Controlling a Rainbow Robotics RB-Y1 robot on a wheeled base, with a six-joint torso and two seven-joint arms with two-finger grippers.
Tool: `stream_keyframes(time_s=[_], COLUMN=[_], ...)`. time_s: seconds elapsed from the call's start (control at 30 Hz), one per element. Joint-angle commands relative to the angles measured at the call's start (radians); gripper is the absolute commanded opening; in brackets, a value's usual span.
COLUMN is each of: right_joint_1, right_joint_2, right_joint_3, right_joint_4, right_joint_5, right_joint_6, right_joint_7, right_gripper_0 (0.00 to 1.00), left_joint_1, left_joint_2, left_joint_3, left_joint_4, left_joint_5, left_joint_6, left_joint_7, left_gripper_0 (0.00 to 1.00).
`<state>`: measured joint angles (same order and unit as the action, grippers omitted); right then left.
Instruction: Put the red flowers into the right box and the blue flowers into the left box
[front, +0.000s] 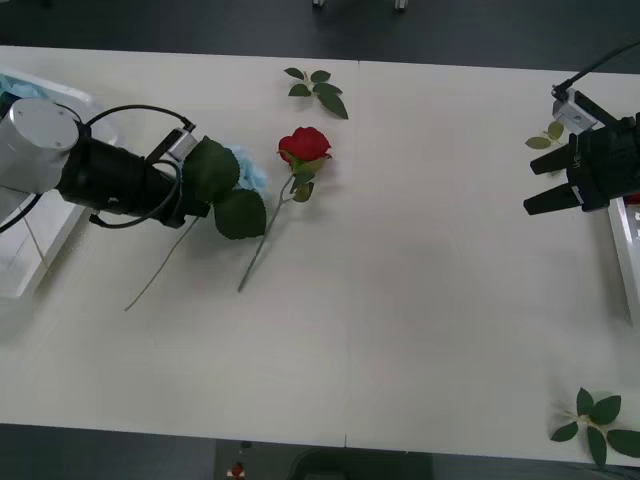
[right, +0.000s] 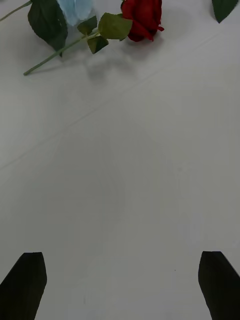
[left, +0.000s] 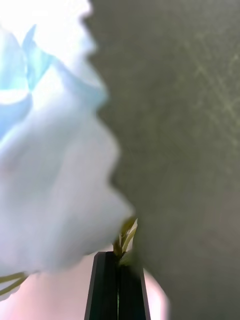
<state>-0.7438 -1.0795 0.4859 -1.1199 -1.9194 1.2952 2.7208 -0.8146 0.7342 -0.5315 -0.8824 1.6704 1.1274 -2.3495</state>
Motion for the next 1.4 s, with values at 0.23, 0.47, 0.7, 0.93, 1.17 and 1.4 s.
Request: stream_keyframes(time_s=[0.23, 0.47, 0.7, 0.93, 1.17, 1.4], right_joint_1=[-0.008, -0.008, -0.008, -0.008, -0.008, -0.008], right_joint_2=[0.012, 0.012, 0.012, 0.012, 0.012, 0.012], right_joint_3=[-0.007, -0.007, -0.007, -0.007, -0.007, -0.007], right_joint_4=[-0.001, -0.001, -0.001, -0.001, -0.001, -0.001], right_joint_5=[-0.004, -0.004, -0.004, -0.004, -0.004, -0.004], right_joint_6=[-0.002, -0.002, -0.002, -0.002, -0.002, -0.002], right_joint_7=[-0.016, -0.016, -0.016, -0.016, -0.016, -0.016], right_gripper_0=[0.88, 0.88, 0.88, 0.88, 0.88, 0.89], left_joint_1=[-0.018, -0.018, -0.025, -0.026, -0.025, -0.021], left_joint_2=[0.114, 0.198, 0.300, 0.398, 0.464, 0.468], left_joint_3=[0.157, 0.311, 0.433, 0.588, 0.737, 0.857], left_joint_4=[-0.007, -0.007, -0.018, -0.018, -0.023, -0.029], left_joint_5=[-0.023, -0.087, -0.170, -0.262, -0.390, -0.590], left_joint_6=[0.132, 0.222, 0.353, 0.497, 0.491, 0.379], left_joint_7=[-0.096, -0.097, -0.076, -0.047, -0.034, -0.050], left_gripper_0=[0.00, 0.00, 0.00, 0.00, 0.00, 0.00])
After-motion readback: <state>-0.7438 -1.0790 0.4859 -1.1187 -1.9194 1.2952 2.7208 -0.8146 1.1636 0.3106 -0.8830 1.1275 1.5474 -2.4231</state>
